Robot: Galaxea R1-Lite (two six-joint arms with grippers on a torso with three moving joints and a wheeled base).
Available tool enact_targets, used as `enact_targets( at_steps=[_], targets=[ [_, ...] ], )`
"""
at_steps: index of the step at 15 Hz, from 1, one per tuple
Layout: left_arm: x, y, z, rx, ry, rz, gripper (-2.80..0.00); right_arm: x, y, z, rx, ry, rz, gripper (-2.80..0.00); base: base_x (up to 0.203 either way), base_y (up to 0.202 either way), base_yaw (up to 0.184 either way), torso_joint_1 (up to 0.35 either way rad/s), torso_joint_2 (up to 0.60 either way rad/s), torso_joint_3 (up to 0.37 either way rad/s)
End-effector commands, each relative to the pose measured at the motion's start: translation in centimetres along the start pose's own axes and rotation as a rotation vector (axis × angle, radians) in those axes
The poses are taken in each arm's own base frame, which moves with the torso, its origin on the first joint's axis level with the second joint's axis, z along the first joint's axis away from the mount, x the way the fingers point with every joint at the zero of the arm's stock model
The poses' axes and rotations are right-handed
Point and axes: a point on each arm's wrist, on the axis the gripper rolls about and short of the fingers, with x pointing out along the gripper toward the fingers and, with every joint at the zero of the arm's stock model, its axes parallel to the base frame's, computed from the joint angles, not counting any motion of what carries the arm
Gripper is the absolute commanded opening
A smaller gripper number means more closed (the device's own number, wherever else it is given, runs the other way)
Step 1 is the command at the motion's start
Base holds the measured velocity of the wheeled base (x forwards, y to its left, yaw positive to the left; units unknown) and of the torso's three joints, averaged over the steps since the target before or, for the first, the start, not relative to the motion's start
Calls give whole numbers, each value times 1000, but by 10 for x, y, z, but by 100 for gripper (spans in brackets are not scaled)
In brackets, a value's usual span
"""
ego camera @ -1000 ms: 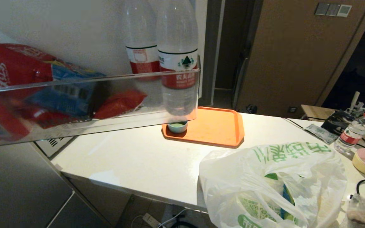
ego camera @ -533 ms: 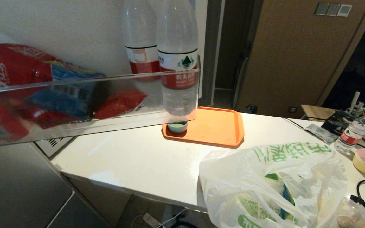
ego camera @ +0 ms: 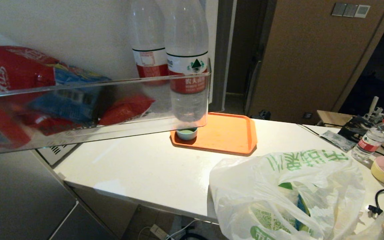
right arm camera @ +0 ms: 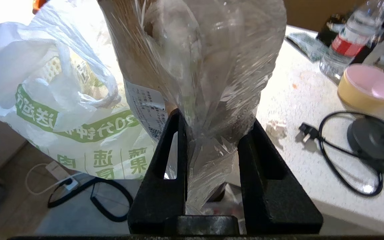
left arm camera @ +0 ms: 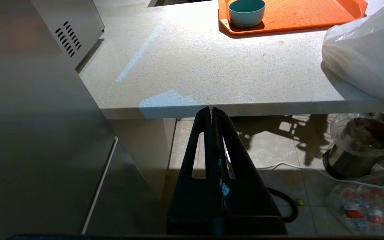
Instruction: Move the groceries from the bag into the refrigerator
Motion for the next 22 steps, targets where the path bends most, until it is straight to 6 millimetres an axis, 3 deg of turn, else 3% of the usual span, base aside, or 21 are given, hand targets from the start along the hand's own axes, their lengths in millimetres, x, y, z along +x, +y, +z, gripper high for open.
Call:
enact_targets(
  at_steps=[1, 4, 9, 22],
  targets=[
    [0, 0, 0, 2, 2, 2, -280, -1, 0, 0, -1, -9, 6, -280, 0, 0, 0, 0, 0, 0],
    [0, 1, 0, -12, 9, 29, -280, 0, -1, 0, 92, -18, -36, -280, 0, 0, 0, 0, 0, 0],
    [0, 1, -1, -46, 10, 36, -280, 0, -1, 0, 104, -27, -47, -280, 0, 0, 0, 0, 0, 0],
    [0, 1, 0, -98, 5, 51, -280, 0, -1, 0, 104, -27, -46, -280, -187, 0, 1, 1, 2, 2]
  ],
)
